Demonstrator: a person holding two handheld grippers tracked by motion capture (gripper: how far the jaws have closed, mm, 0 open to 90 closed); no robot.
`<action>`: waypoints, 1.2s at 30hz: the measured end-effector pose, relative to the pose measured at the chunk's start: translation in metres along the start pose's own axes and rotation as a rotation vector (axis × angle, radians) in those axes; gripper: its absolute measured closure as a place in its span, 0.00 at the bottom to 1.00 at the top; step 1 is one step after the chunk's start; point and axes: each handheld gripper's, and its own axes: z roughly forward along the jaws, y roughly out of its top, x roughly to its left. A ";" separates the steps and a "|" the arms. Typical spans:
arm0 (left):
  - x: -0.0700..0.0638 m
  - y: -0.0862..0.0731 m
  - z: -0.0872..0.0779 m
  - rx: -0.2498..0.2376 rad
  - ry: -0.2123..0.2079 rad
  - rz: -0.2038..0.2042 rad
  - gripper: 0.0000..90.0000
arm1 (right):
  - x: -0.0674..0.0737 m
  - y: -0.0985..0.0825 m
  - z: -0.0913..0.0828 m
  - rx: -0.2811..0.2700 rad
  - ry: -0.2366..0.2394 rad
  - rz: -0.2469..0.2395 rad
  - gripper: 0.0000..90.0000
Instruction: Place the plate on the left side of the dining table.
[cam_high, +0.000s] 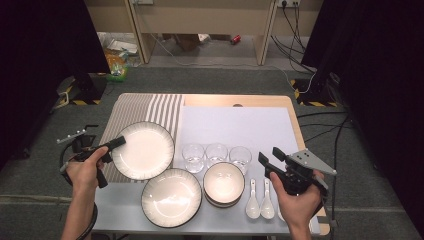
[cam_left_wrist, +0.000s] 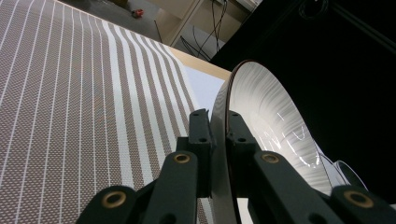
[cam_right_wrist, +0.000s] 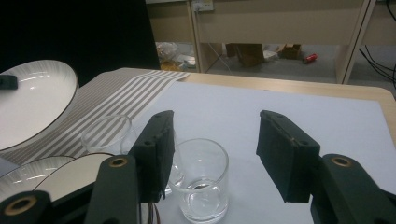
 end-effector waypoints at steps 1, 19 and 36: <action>0.001 0.001 0.001 -0.001 0.002 0.000 0.93 | 0.000 0.000 0.000 -0.002 0.002 0.000 0.52; 0.010 0.009 0.011 -0.005 0.013 -0.025 0.93 | 0.000 0.000 0.000 -0.001 0.001 0.005 0.52; 0.018 0.016 0.020 -0.006 0.024 -0.039 0.93 | 0.001 0.000 0.001 0.002 0.000 0.000 0.52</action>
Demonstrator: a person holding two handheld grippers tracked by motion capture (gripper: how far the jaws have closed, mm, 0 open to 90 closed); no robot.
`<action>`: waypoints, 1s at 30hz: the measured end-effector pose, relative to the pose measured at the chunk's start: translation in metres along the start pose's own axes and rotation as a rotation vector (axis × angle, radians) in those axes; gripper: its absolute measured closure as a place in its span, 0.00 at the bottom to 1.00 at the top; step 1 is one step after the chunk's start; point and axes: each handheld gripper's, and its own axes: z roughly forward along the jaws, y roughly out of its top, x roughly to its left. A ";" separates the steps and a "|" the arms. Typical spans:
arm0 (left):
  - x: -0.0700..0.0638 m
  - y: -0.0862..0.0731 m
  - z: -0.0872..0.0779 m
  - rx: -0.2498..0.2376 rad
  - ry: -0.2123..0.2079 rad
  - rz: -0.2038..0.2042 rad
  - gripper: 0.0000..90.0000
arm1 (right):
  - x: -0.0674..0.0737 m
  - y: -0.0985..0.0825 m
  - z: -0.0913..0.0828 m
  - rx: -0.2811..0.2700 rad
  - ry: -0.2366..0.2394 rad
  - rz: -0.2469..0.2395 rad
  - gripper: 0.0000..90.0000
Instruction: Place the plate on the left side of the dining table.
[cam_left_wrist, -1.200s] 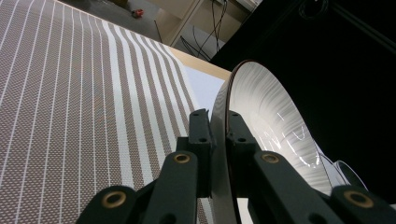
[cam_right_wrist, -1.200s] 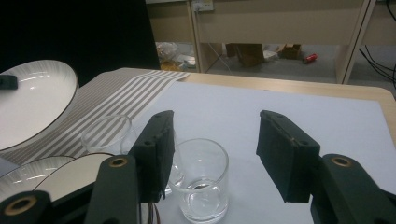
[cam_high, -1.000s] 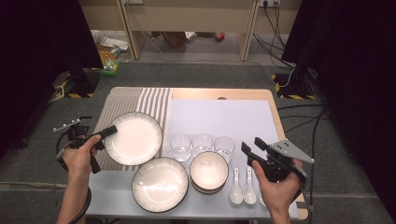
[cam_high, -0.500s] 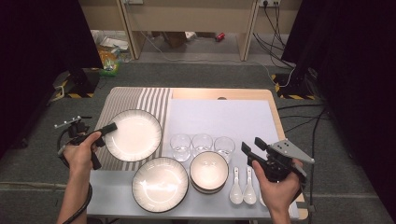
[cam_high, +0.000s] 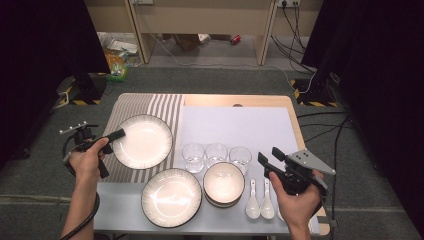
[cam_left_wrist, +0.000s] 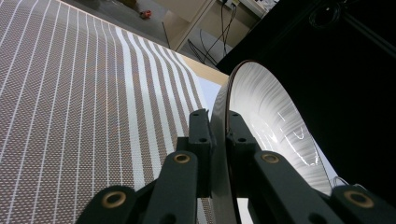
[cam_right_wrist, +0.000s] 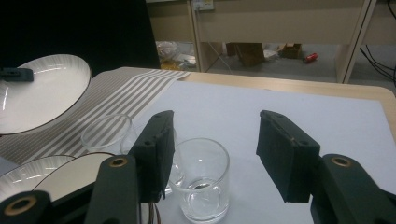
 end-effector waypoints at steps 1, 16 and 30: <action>0.001 0.000 0.001 0.000 0.000 -0.001 0.93 | 0.000 0.000 0.000 0.000 0.001 0.001 0.52; 0.010 0.009 0.012 0.015 0.016 -0.024 0.93 | -0.001 0.000 0.000 0.002 -0.001 0.000 0.52; 0.018 0.021 0.017 -0.005 0.047 -0.034 0.93 | -0.002 0.000 -0.001 0.004 -0.007 0.002 0.52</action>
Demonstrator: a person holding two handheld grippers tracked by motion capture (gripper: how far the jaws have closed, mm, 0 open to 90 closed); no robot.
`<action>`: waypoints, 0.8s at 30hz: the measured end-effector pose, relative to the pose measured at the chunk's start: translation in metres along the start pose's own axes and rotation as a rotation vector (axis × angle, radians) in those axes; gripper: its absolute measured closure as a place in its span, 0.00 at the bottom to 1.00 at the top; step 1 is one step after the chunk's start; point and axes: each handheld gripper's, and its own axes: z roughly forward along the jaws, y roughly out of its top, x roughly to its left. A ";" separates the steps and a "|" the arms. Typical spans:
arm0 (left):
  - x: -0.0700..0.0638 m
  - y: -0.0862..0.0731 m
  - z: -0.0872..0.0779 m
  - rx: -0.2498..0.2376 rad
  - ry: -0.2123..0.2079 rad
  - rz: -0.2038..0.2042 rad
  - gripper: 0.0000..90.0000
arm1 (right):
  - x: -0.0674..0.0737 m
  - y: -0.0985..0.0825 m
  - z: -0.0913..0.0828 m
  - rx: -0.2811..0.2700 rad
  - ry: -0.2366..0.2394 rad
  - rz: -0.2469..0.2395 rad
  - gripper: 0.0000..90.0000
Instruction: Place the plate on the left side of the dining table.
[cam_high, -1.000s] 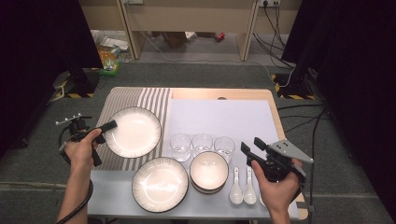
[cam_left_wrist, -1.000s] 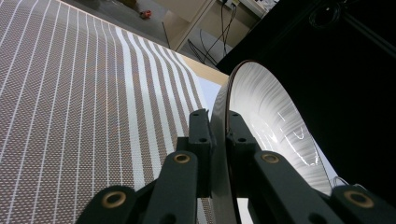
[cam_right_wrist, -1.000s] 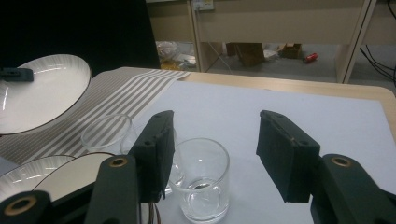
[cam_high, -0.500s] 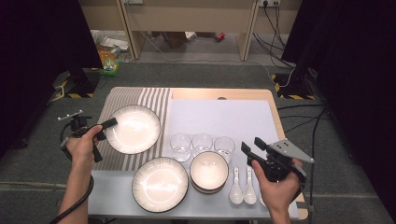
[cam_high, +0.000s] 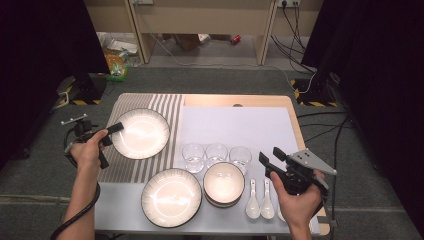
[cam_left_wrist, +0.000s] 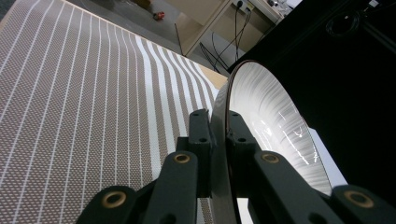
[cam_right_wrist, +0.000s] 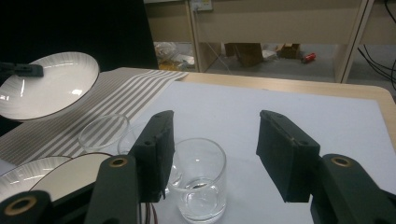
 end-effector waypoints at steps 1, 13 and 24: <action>0.000 0.001 0.000 -0.002 0.000 0.000 0.93 | 0.000 0.000 0.000 0.000 0.001 0.002 0.52; 0.002 0.012 0.006 -0.021 0.015 -0.013 0.93 | 0.001 -0.001 0.002 -0.001 0.006 0.005 0.52; 0.008 0.017 0.016 -0.024 0.044 -0.021 0.93 | 0.001 -0.001 0.002 0.000 0.008 0.009 0.52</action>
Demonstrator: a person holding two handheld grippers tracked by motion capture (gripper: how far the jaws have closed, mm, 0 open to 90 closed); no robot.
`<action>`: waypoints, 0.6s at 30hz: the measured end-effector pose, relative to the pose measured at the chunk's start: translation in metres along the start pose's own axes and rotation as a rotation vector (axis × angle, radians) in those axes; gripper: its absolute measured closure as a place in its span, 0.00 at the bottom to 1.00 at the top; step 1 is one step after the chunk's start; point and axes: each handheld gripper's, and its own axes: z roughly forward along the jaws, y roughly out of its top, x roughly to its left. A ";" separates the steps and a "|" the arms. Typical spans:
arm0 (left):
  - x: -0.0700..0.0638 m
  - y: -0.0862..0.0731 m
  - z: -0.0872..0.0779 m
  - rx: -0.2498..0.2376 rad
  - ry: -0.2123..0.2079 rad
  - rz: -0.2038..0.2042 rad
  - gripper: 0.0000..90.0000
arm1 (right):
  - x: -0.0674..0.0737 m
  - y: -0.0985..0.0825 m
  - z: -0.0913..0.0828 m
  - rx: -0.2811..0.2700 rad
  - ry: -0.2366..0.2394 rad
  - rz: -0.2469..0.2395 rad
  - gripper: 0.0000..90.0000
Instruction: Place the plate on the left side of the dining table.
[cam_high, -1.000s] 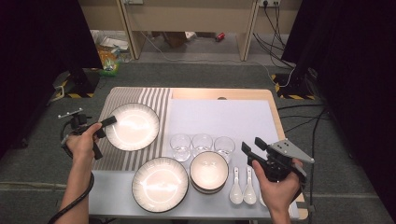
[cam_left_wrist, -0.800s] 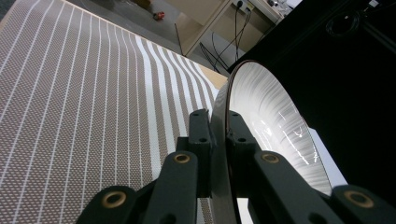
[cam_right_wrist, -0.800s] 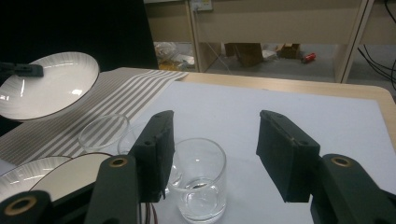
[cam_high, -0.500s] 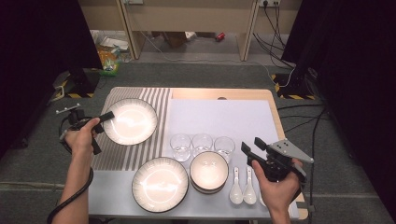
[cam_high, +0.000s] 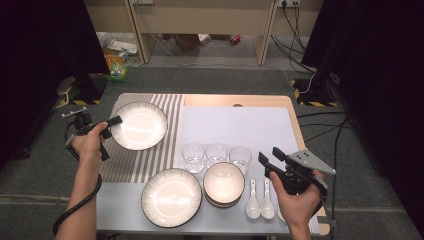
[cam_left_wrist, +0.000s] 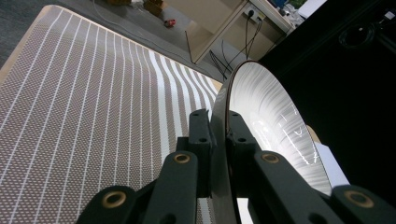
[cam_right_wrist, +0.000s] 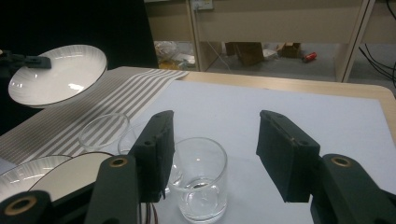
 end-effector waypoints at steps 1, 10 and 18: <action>0.001 0.000 0.001 -0.002 0.002 -0.005 0.93 | 0.000 0.000 0.000 0.000 -0.001 -0.001 0.52; 0.013 0.003 0.011 0.000 0.030 -0.025 0.93 | 0.000 0.000 0.000 0.006 -0.005 0.000 0.52; 0.018 0.005 0.020 -0.003 0.043 -0.035 0.93 | -0.001 -0.001 0.001 0.000 -0.001 -0.012 0.52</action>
